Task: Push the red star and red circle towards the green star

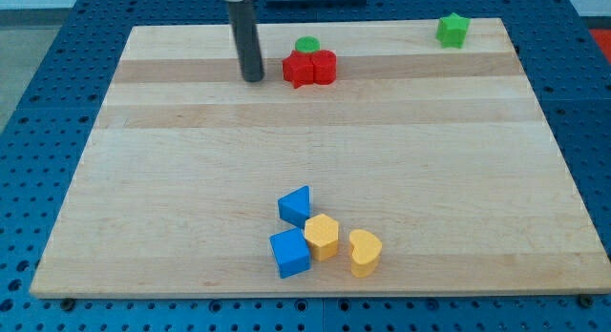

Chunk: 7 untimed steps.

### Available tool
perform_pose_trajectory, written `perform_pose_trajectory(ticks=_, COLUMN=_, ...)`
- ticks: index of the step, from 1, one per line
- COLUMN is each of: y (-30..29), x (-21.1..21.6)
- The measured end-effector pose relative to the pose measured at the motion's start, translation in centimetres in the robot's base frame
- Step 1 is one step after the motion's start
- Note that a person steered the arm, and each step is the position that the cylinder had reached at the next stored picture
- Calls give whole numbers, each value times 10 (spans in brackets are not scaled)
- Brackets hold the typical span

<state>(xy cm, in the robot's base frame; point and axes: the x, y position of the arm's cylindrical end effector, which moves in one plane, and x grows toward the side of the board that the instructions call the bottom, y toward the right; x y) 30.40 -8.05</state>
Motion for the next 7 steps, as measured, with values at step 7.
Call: perform_pose_trajectory(ticks=7, y=186, x=-3)
